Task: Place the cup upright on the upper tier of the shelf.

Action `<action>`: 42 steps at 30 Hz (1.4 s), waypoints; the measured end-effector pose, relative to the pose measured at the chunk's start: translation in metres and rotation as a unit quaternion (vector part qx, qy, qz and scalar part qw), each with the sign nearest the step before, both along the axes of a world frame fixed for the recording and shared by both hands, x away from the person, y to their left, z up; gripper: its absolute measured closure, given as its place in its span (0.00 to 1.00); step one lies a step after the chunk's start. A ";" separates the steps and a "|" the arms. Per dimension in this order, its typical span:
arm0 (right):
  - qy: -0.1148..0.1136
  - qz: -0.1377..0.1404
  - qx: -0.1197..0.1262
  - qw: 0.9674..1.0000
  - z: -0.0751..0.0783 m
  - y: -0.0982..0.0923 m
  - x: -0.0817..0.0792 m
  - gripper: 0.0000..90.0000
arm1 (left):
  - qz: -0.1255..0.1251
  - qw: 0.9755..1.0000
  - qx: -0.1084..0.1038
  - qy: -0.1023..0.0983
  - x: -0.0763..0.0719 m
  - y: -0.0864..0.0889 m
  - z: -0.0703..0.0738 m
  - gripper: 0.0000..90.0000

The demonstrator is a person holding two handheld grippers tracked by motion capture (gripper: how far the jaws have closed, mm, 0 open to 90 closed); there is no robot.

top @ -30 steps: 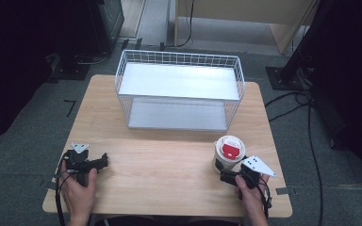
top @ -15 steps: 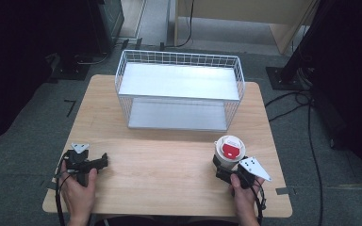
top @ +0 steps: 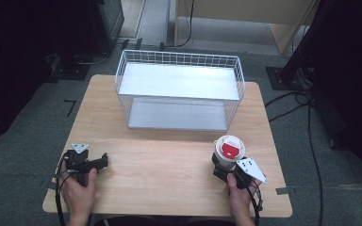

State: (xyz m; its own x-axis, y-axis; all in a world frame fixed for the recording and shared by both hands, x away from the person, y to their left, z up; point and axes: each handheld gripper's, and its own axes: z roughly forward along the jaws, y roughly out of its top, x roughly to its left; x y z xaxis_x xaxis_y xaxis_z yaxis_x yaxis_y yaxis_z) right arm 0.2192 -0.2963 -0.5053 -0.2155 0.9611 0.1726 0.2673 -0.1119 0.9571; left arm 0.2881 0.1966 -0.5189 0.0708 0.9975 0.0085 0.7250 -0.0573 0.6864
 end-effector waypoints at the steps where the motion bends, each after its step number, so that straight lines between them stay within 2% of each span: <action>1: -0.001 -0.001 0.004 1.000 0.000 0.000 0.001 0.10 | 0.000 1.000 0.000 0.000 0.000 0.000 0.000 0.00; 6: -0.008 -0.010 0.031 0.999 0.000 -0.004 0.006 0.11 | 0.000 1.000 0.000 0.000 0.000 0.000 0.000 0.00; 14: -0.010 -0.005 0.034 0.999 0.004 -0.001 0.009 0.11 | -0.001 1.000 0.000 0.000 0.000 0.000 0.000 0.00; 17: -0.015 0.006 0.046 0.999 0.009 0.002 0.013 0.11 | -0.001 1.000 0.000 0.000 0.000 0.000 0.000 0.00; 27: -0.046 0.016 0.043 0.998 0.031 0.011 0.018 0.11 | 0.000 1.000 0.000 0.000 0.000 0.000 0.000 0.00; 28: -0.055 0.017 0.041 0.998 0.037 0.011 0.018 0.11 | -0.001 1.000 0.000 0.000 0.000 0.000 0.000 0.00; 42: -0.077 0.025 0.040 0.996 0.063 0.015 0.025 0.11 | -0.001 1.000 0.000 0.000 0.000 0.000 0.000 0.00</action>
State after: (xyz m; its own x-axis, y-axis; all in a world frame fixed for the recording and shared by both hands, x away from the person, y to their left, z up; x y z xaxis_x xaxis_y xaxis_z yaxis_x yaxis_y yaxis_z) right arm 0.2442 -0.2812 -0.4423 -0.2922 0.9330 0.2103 0.1254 -0.1806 0.9755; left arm 0.2882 0.1966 -0.5189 0.0721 0.9974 0.0092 0.7250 -0.0588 0.6862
